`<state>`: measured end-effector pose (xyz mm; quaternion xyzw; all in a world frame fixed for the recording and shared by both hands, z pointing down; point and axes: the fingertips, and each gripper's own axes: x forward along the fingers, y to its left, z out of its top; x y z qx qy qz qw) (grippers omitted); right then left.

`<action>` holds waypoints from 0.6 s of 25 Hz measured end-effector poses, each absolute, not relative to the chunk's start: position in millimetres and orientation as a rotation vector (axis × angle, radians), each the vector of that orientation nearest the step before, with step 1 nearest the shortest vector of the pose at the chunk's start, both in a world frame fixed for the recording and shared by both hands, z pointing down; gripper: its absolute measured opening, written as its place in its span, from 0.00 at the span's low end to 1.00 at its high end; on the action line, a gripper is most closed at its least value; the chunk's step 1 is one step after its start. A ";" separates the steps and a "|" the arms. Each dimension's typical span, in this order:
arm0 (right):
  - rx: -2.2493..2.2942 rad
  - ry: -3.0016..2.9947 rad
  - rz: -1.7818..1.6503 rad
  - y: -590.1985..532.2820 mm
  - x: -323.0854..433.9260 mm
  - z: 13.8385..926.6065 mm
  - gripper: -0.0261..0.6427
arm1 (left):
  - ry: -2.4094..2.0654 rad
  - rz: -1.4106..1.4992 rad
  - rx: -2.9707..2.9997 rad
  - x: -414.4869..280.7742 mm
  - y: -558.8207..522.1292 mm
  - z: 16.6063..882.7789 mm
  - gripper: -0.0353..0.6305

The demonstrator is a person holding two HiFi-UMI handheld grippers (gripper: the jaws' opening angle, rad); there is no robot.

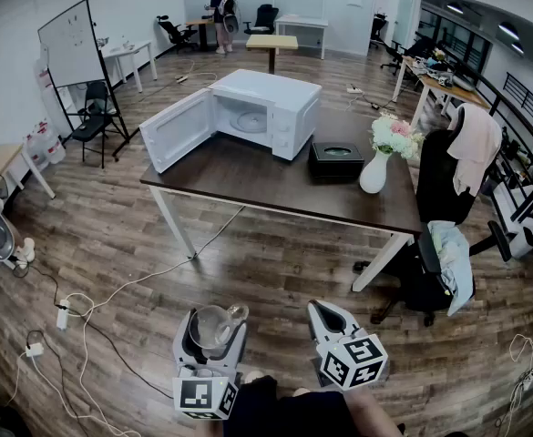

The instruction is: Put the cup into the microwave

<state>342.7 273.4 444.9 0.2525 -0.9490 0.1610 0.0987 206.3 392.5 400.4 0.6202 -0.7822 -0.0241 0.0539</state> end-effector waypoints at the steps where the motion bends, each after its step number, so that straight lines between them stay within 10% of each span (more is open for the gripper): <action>1: 0.747 -2.808 0.479 273.6 343.7 445.8 0.03 | -2.378 -0.068 1.885 208.3 392.4 401.0 0.65; 15: 0.765 -2.772 0.521 273.1 349.7 458.0 0.03 | -2.363 -0.035 1.892 219.3 388.7 404.7 0.65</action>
